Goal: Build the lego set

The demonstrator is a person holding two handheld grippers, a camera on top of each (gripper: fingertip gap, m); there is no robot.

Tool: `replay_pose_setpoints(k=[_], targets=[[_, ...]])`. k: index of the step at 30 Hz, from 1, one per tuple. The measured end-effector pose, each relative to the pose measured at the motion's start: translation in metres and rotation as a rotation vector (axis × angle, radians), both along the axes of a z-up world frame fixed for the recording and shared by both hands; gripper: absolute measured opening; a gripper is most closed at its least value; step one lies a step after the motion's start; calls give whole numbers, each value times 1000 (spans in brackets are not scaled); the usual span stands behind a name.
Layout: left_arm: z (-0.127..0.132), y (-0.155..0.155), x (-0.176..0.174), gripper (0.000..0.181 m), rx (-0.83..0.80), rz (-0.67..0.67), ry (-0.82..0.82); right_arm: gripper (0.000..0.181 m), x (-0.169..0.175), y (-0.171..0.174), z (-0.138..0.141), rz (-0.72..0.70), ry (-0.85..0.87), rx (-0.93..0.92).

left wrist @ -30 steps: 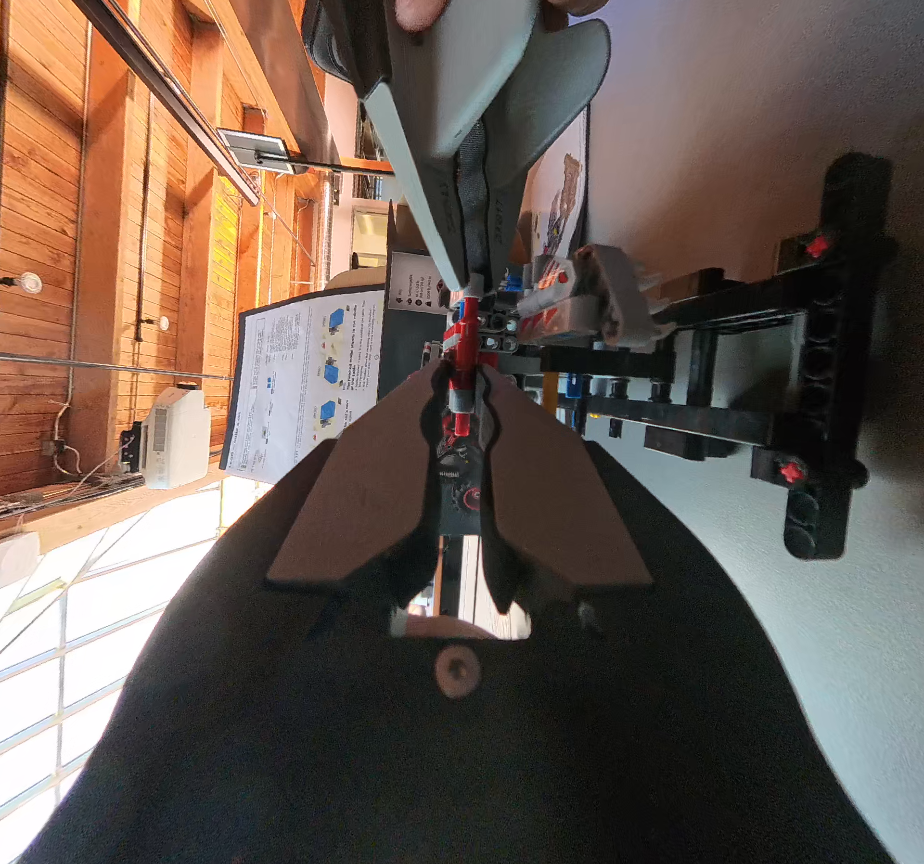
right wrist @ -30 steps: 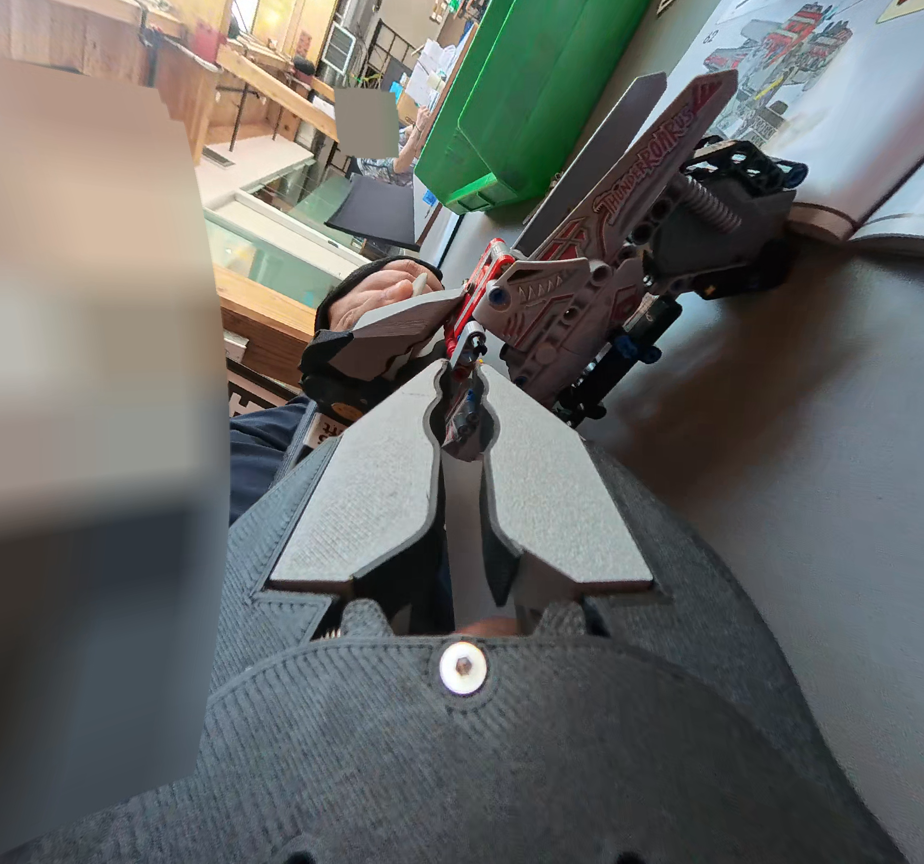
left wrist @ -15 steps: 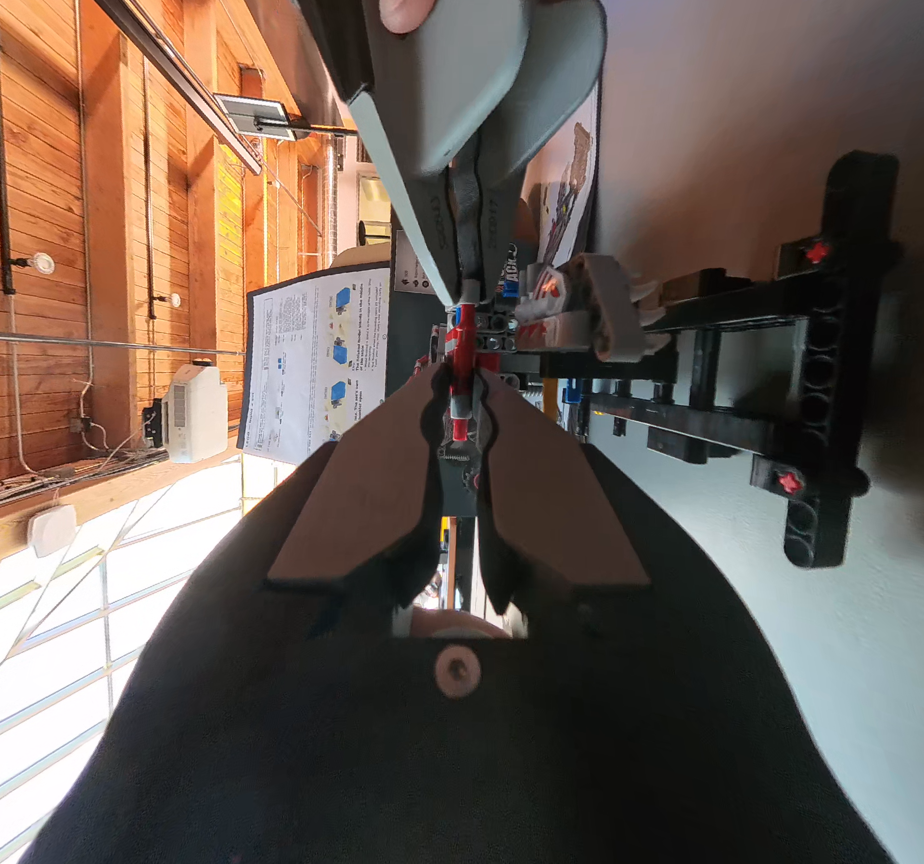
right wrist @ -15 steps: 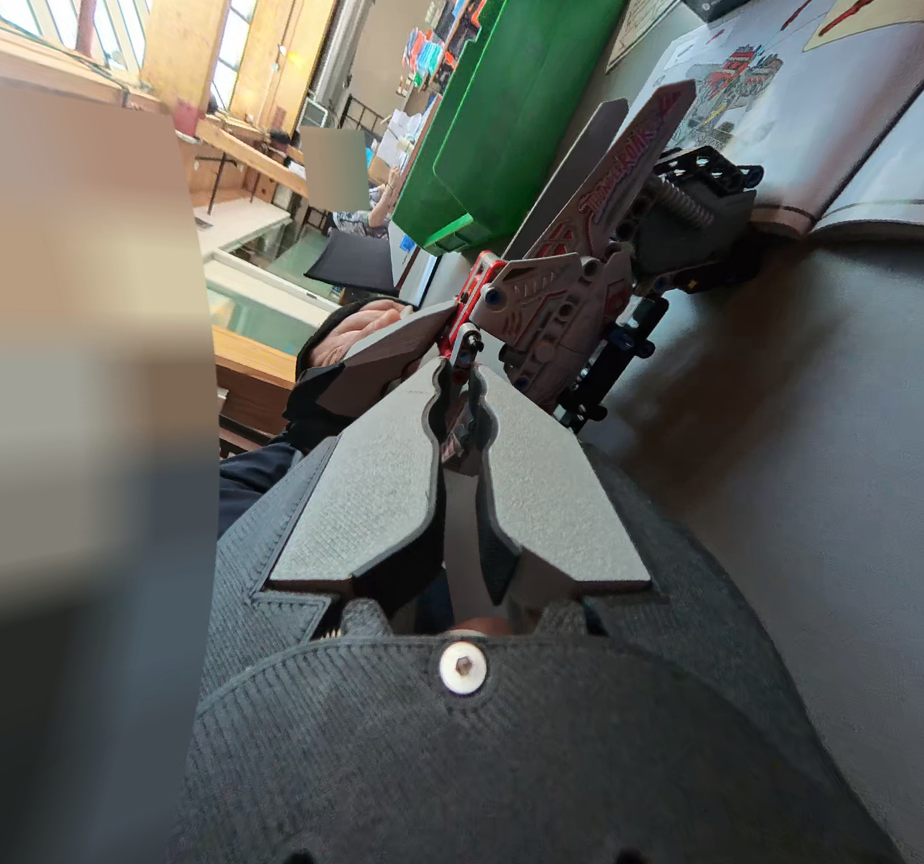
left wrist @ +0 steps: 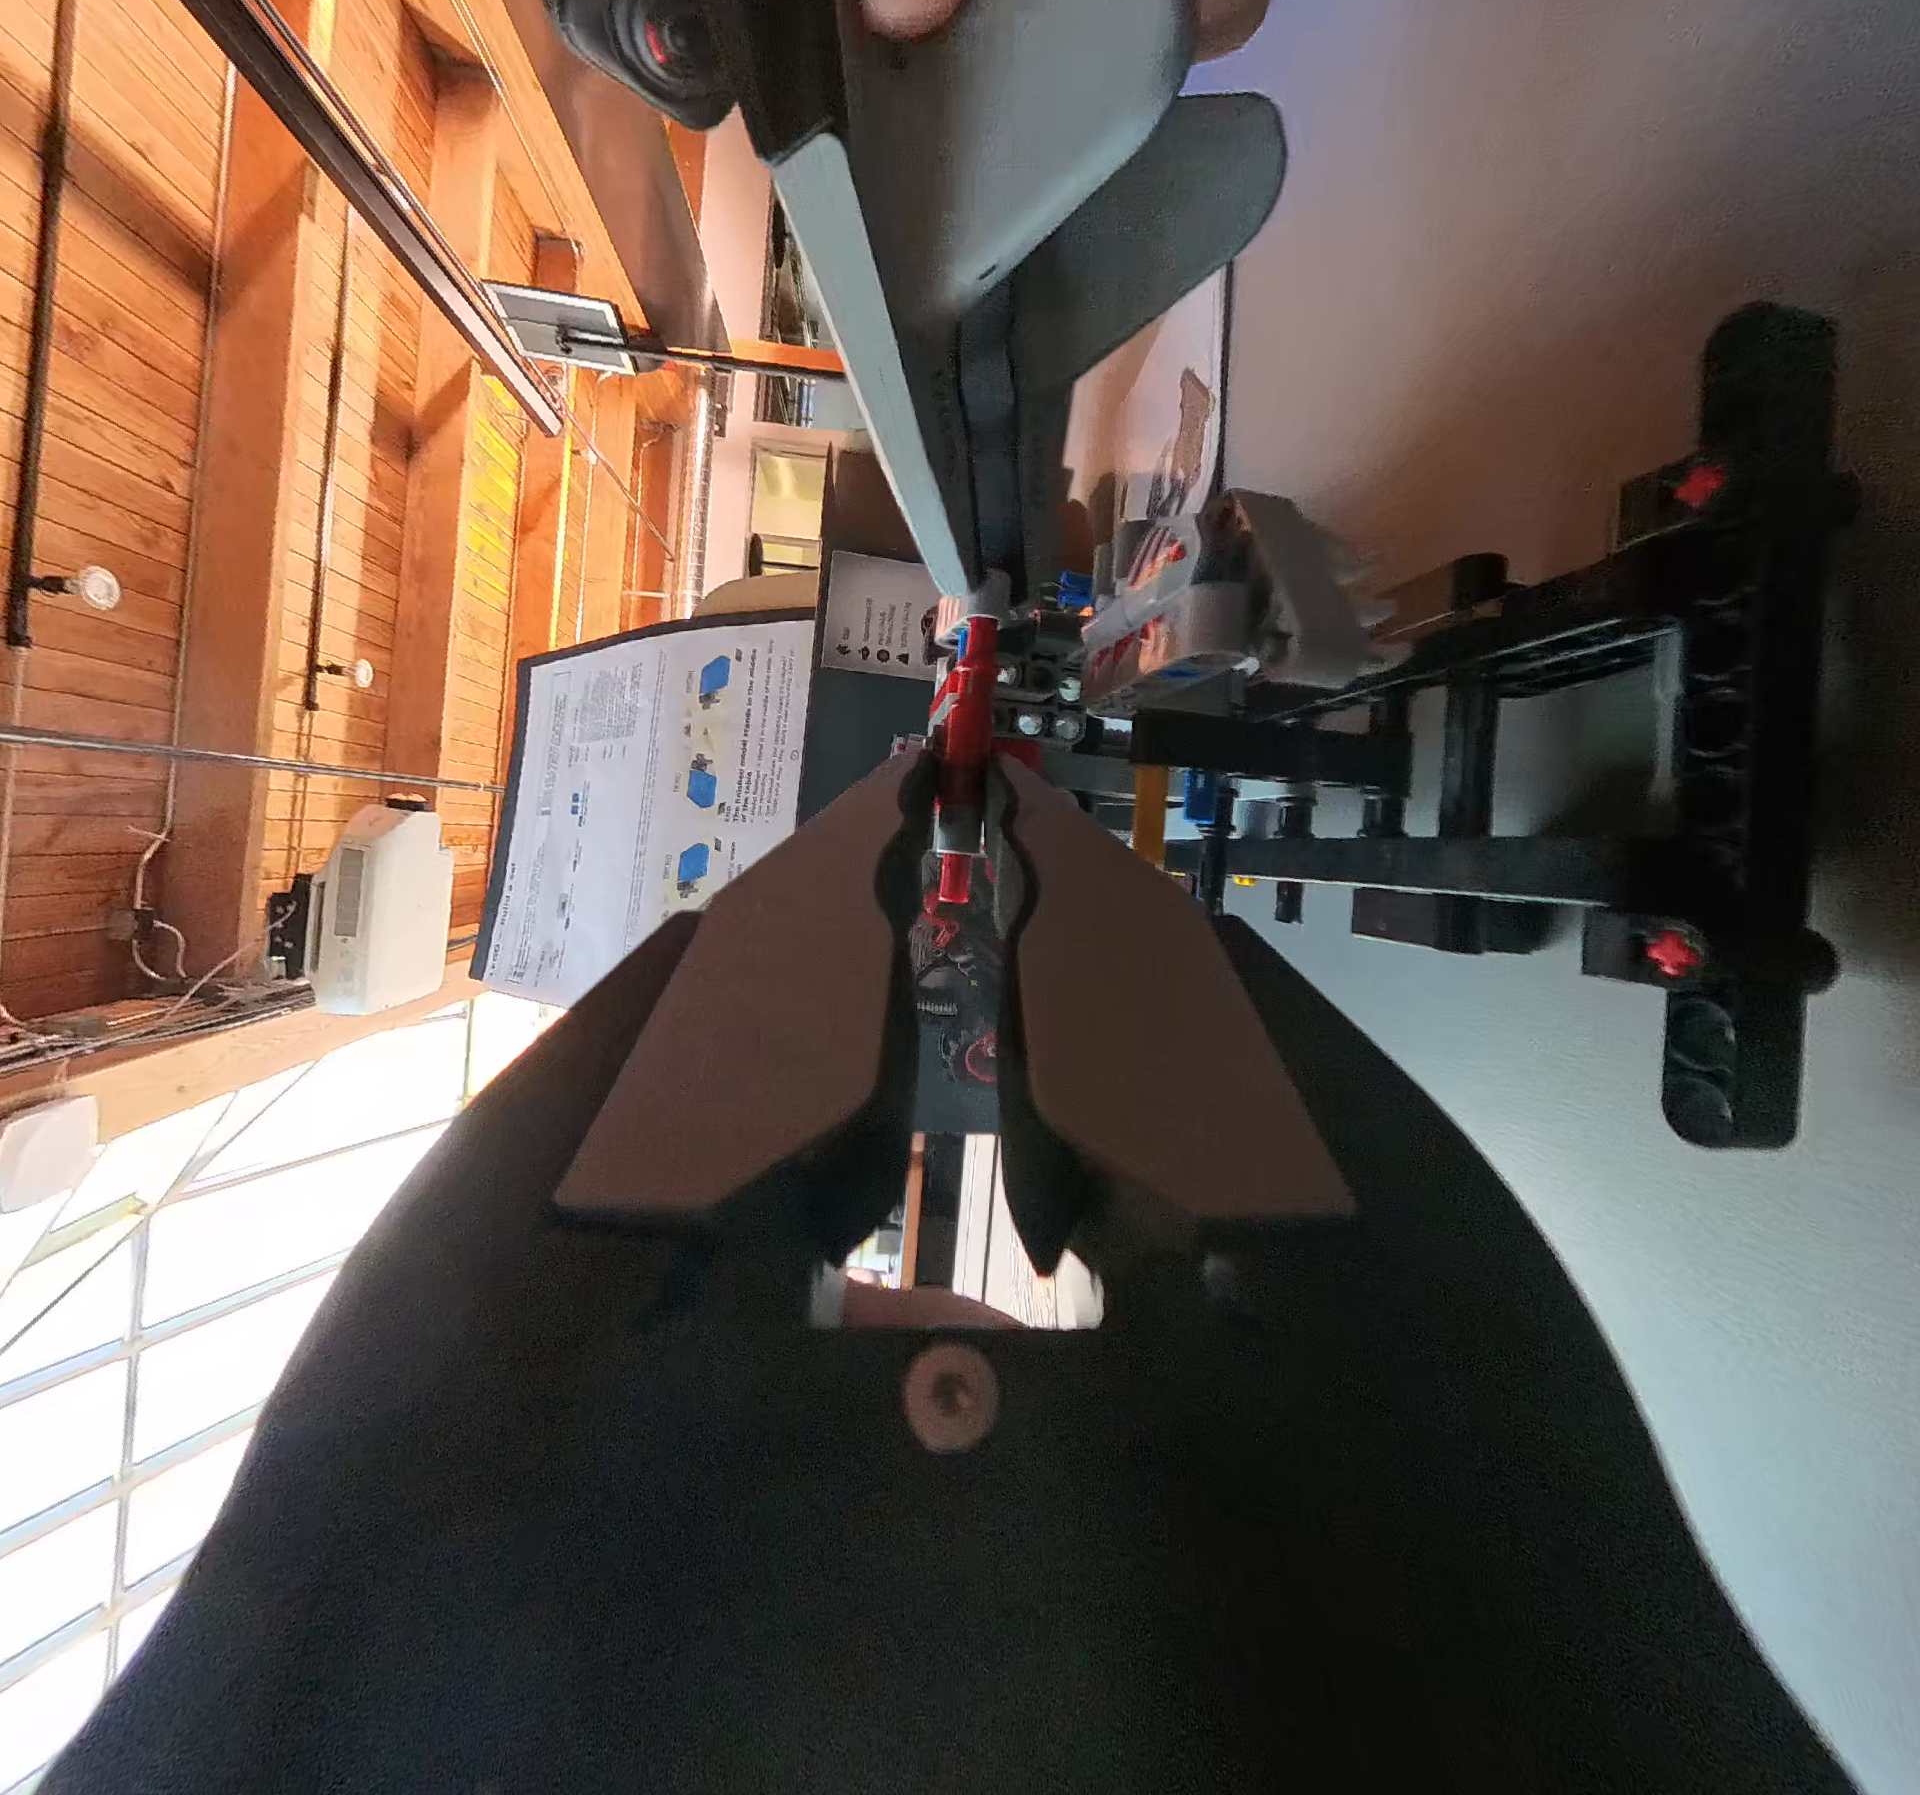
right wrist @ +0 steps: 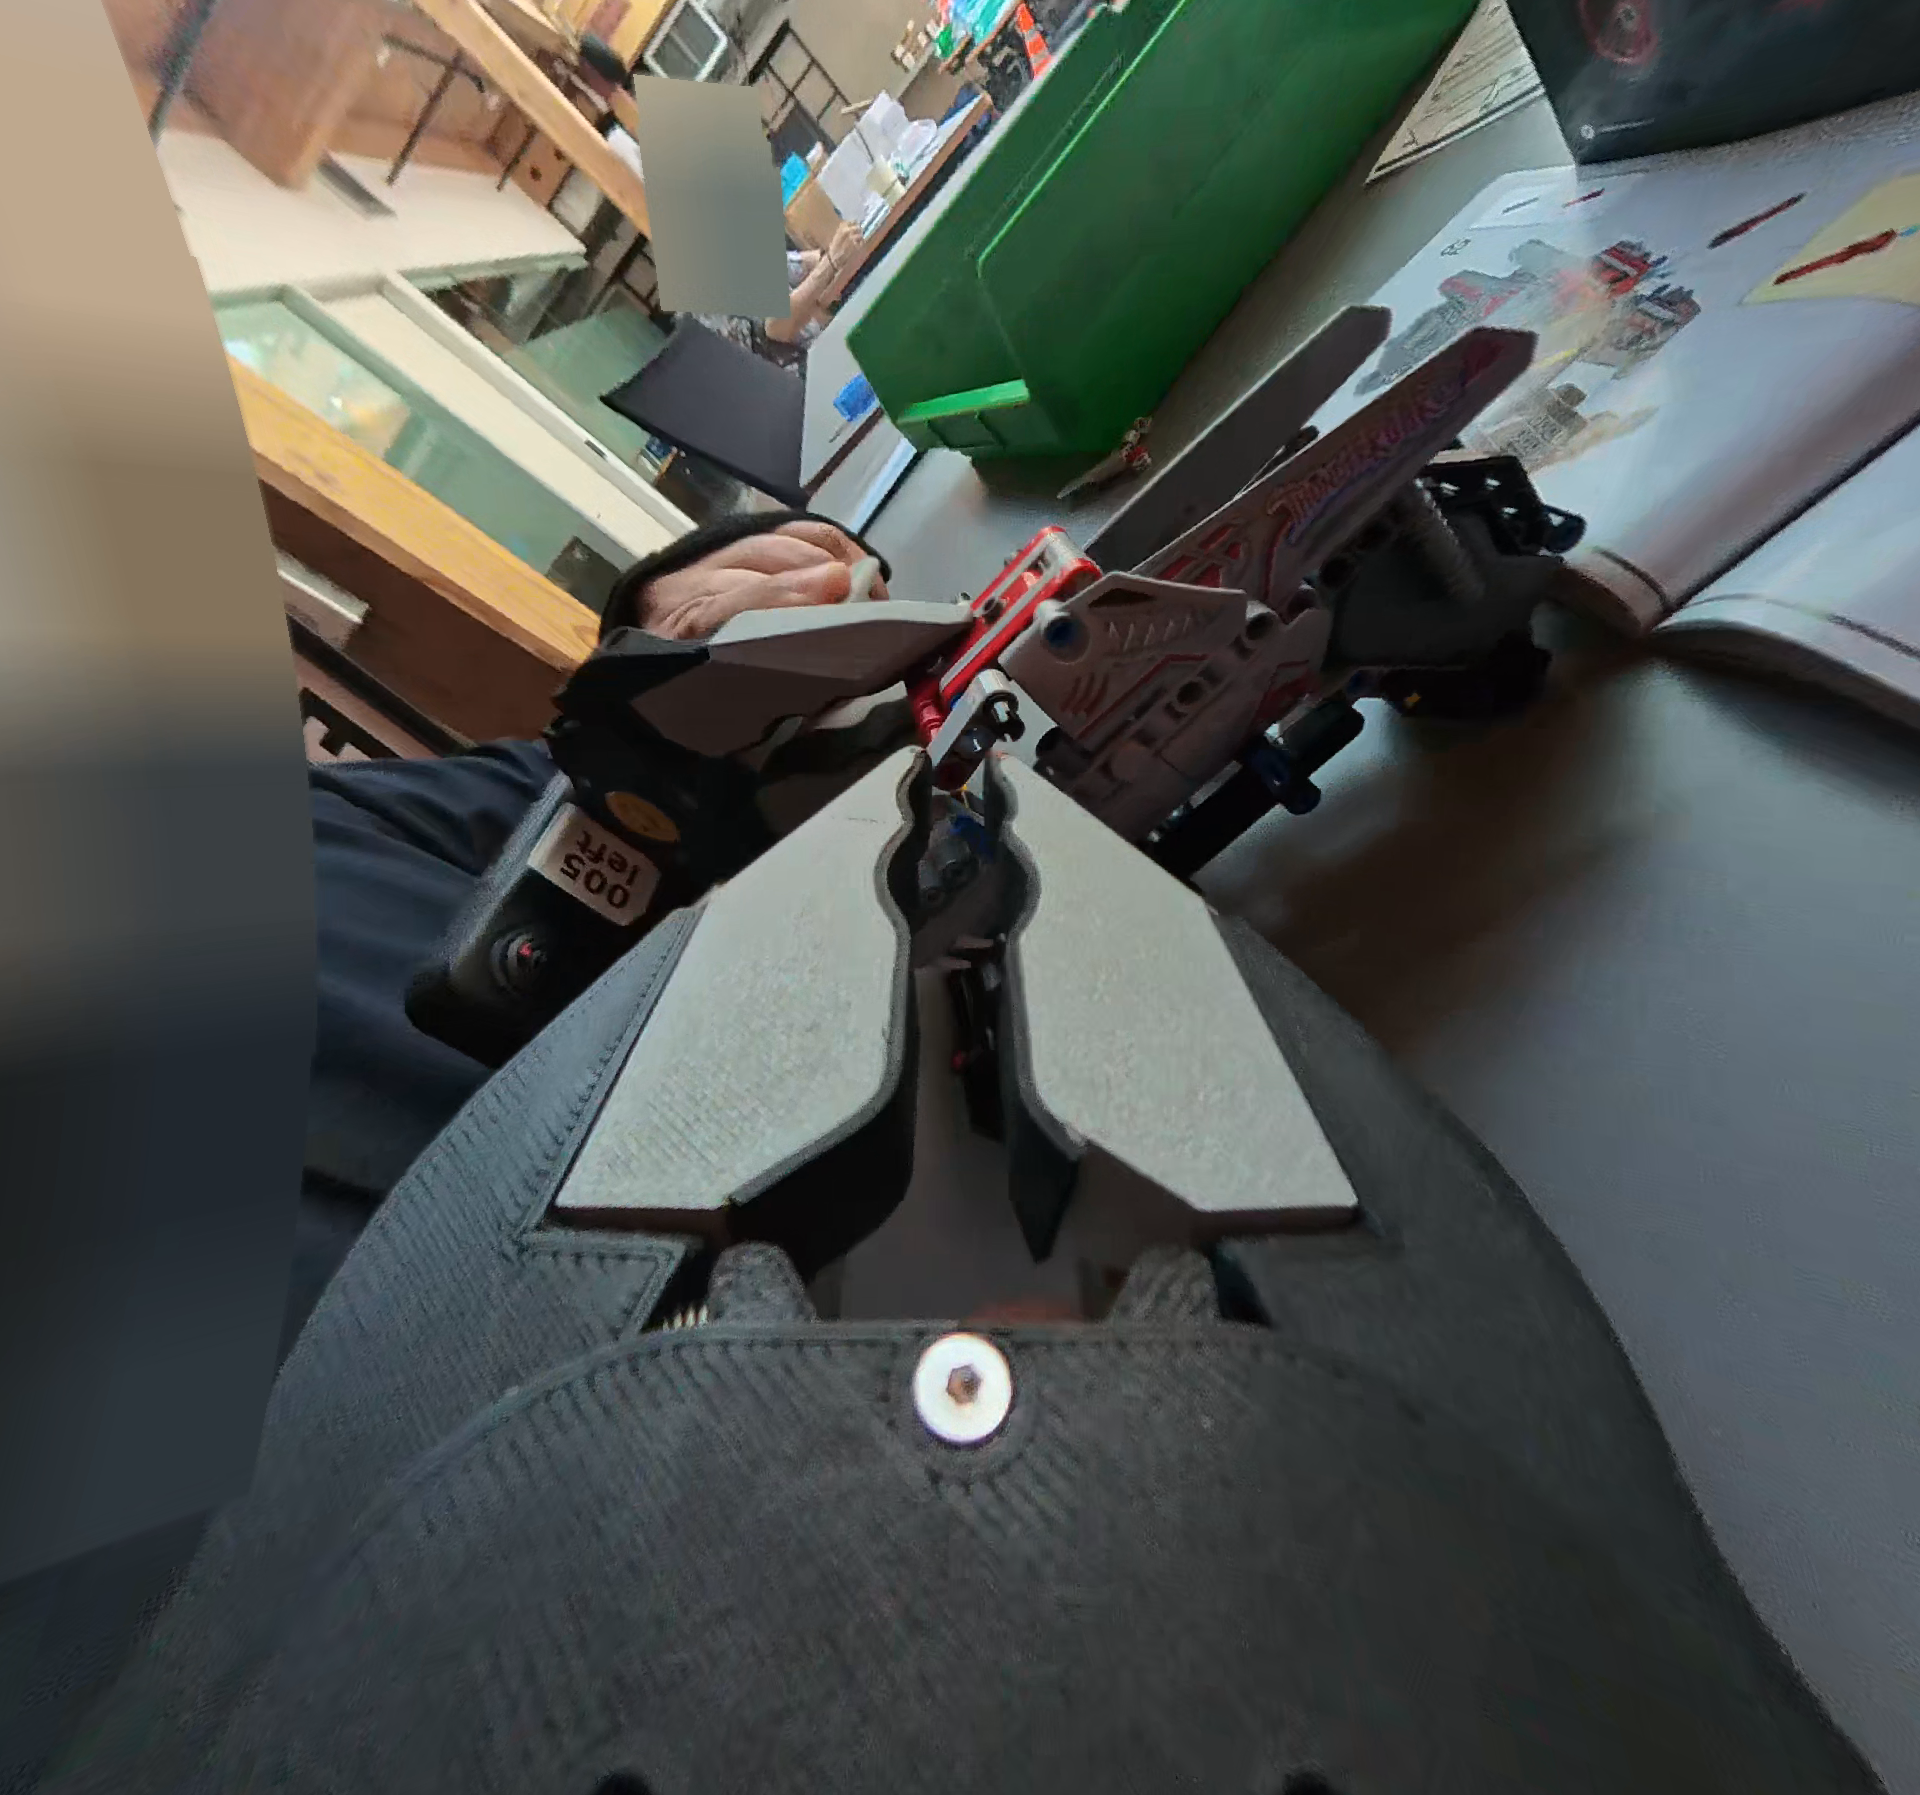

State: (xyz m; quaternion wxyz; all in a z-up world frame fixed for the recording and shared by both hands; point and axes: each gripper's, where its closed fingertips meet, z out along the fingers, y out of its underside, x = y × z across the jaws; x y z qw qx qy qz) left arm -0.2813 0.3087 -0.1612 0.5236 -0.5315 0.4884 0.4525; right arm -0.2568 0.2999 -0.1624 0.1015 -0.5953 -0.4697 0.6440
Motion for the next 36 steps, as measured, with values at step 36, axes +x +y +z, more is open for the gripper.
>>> replay_pose_setpoints(k=[36], targets=[[1, -1, 0, 5, 14, -21, -21, 4, 5, 0, 1, 130, 295, 851]])
